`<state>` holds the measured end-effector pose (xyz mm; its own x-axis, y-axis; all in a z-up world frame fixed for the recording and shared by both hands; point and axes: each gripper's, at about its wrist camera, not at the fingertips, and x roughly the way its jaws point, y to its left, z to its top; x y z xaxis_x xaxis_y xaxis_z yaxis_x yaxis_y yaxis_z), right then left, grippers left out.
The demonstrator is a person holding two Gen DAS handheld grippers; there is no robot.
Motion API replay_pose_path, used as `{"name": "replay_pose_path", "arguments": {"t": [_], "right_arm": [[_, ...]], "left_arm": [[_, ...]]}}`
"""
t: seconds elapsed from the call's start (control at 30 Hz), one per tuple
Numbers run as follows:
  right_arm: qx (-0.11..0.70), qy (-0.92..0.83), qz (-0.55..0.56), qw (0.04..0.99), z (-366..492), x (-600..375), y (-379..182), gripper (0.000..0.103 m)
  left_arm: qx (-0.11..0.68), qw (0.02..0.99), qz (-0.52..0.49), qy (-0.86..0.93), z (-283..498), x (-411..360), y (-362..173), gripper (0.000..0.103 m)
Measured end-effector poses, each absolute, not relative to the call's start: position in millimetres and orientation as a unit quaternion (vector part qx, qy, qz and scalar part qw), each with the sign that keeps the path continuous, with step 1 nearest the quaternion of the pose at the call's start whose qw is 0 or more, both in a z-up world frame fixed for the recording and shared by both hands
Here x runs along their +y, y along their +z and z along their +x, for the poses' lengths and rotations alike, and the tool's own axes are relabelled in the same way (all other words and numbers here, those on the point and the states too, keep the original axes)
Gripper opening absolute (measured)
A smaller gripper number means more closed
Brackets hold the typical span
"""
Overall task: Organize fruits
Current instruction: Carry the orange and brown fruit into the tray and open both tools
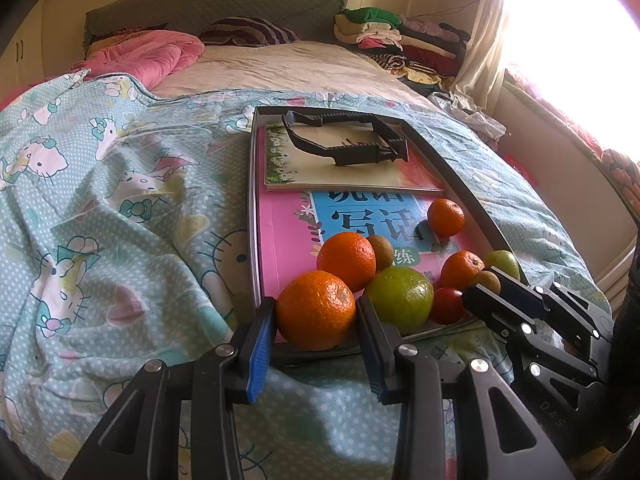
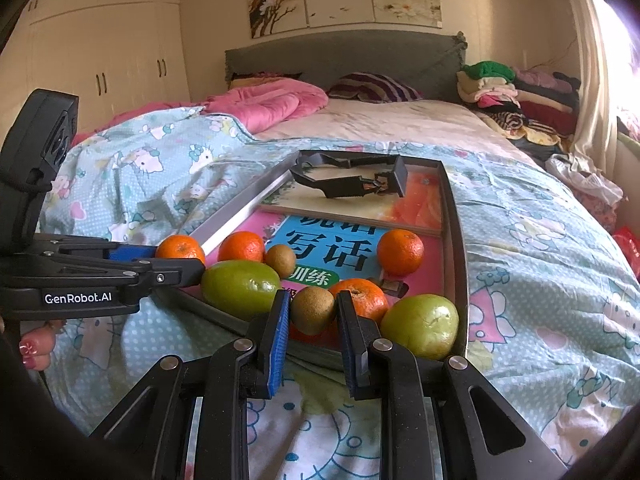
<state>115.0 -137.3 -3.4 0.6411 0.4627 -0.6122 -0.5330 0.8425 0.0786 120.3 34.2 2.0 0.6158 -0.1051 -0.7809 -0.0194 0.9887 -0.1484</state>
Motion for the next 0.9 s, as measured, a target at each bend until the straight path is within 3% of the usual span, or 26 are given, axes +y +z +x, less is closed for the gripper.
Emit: {"name": "replay_pose_path", "arguments": {"t": [0.1,0.17,0.3,0.37,0.9], "right_arm": [[0.322,0.278,-0.053,0.904,114,-137,-3,0.028],[0.32,0.276,-0.053,0.905,113,-138,-3,0.038],[0.313,0.274,-0.045,0.908,110,-142,-1,0.04],[0.31,0.271,-0.041,0.91,108,-144,1,0.046],[0.304,0.262,-0.023,0.916,96,-156,8,0.053]], "left_arm": [[0.437,0.896,-0.07,-0.024,120,34,2,0.04],[0.437,0.896,-0.071,-0.024,121,35,2,0.04],[0.437,0.896,-0.072,-0.024,121,35,2,0.04],[0.437,0.896,-0.07,-0.024,120,35,2,0.04],[0.434,0.896,-0.086,-0.033,116,34,7,0.042]]}}
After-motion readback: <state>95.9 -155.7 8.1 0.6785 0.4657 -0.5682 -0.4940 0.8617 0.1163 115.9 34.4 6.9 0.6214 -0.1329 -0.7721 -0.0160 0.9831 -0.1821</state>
